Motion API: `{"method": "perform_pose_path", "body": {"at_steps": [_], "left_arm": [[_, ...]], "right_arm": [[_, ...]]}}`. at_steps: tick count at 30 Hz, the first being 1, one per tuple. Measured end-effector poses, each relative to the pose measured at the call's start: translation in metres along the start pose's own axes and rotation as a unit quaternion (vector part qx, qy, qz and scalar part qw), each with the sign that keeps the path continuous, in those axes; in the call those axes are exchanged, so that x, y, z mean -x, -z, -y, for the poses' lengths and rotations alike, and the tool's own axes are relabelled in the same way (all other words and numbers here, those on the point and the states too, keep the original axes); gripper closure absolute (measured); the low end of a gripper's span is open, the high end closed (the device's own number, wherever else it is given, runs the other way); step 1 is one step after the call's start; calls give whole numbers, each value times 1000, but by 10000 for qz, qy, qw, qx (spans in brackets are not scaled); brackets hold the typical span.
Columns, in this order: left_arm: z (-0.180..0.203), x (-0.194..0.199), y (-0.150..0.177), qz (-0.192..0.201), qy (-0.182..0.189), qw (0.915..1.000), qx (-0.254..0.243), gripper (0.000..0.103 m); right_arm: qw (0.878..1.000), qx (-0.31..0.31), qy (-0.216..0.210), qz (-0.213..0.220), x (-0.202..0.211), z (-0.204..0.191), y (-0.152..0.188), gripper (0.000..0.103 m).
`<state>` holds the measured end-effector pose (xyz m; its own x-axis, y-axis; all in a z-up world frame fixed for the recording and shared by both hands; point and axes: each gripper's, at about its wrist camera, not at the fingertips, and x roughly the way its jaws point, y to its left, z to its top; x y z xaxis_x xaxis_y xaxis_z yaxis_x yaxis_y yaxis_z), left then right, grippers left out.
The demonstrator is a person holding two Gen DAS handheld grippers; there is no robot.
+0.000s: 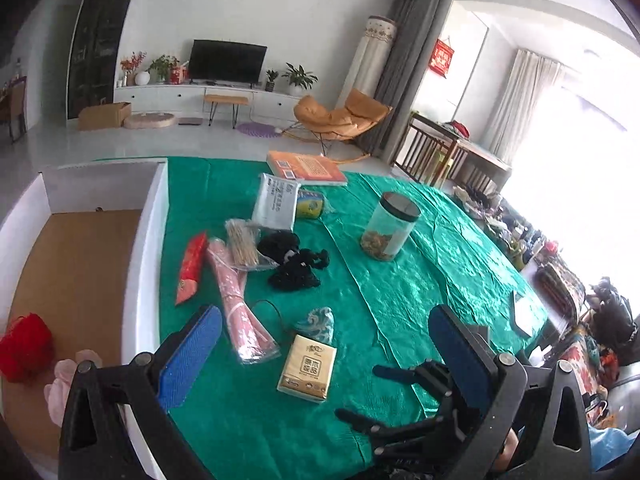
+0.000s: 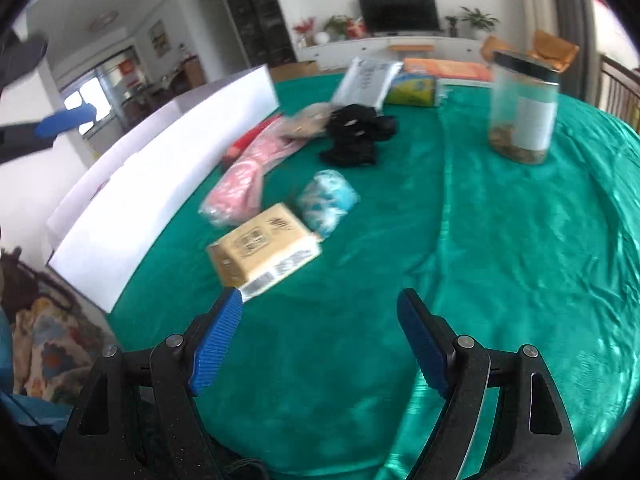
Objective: Organize soft objects
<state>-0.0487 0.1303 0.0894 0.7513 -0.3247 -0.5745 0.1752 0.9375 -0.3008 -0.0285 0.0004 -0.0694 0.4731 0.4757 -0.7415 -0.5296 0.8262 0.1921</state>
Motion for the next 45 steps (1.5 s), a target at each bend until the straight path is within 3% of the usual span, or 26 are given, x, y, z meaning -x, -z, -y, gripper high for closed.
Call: {"method": "perform_pose_path", "body": {"at_steps": [3, 5, 8, 11, 15, 18, 21, 26, 30, 36, 40, 45], "left_arm": [[-14, 13, -1, 153, -77, 9998, 115, 0], [-21, 14, 3, 143, -89, 9996, 214, 0], [-25, 4, 13, -44, -19, 9993, 372, 0], [-19, -12, 24, -324, 120, 9985, 431, 1], [1, -41, 40, -781, 171, 9965, 226, 0], [16, -70, 54, -1153, 68, 9933, -102, 0], [24, -106, 71, -1461, -157, 9885, -348, 1], [22, -167, 90, -1861, -355, 9814, -319, 1], [23, -198, 91, -1861, -838, 9777, -498, 1], [23, -227, 83, -1806, -1217, 9724, -838, 1], [23, -230, 84, -1535, -1249, 9766, -841, 0], [22, -230, 81, -1470, -1301, 9773, -801, 0]], "right_arm": [[9951, 658, 563, -470, -34, -31, -3, 21], [9920, 699, 753, -730, -56, -33, -7, 21], [9945, 139, 891, -532, -66, -6, -23, 18], [9877, -396, 1461, -394, -75, 27, -46, 19], [9661, -1319, 2211, -203, -64, 87, -54, 20], [9540, -1533, 2575, -131, -42, 115, -39, 19], [9510, -1607, 2640, -13, -19, 130, -15, 19], [9461, -1351, 2942, 46, 1, 137, 3, 19], [9482, -1496, 2801, 66, 8, 151, 7, 19], [9502, -1678, 2624, 95, 10, 156, 11, 18], [9522, -1635, 2581, 51, 8, 155, 10, 13], [9523, -1631, 2580, 43, 8, 155, 10, 13]]}}
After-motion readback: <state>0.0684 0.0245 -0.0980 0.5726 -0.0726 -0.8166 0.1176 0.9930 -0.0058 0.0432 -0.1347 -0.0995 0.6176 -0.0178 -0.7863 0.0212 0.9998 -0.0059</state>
